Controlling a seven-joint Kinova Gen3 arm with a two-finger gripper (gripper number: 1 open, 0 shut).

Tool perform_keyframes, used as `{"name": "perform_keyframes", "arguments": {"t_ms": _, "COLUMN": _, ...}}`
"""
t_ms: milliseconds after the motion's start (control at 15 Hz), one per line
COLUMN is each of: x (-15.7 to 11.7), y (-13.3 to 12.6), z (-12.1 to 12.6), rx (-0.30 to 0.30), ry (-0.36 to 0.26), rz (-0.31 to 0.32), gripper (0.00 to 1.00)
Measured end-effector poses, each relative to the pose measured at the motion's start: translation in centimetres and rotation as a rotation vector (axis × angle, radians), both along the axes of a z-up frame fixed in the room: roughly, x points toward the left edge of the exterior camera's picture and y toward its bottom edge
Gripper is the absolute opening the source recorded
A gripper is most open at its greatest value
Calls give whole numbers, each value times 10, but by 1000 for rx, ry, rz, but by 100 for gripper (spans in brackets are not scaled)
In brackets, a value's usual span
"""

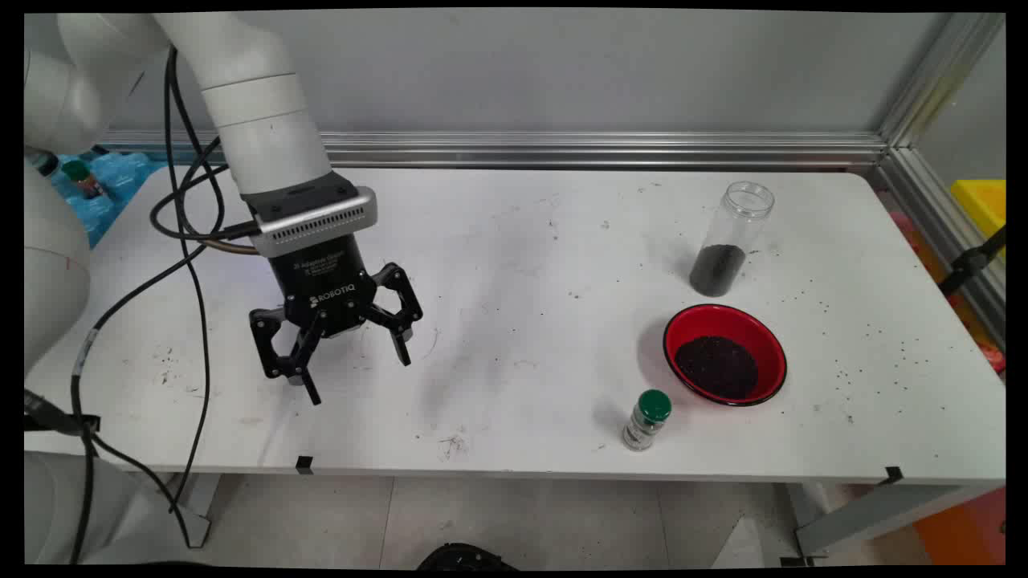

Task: Pick up the black seasoning powder from the table

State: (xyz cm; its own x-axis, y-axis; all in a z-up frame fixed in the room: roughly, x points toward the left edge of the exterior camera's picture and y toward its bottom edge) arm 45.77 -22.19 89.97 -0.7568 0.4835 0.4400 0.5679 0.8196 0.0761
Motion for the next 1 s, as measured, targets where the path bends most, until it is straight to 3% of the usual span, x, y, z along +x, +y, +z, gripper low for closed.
{"name": "perform_keyframes", "arguments": {"t_ms": 533, "x": -3, "y": -8, "z": -3, "rx": -19, "ry": -6, "rz": 51, "gripper": 100}}
{"name": "perform_keyframes", "arguments": {"t_ms": 1000, "x": -8, "y": -29, "z": -10, "rx": -35, "ry": -7, "rz": 191, "gripper": 100}}
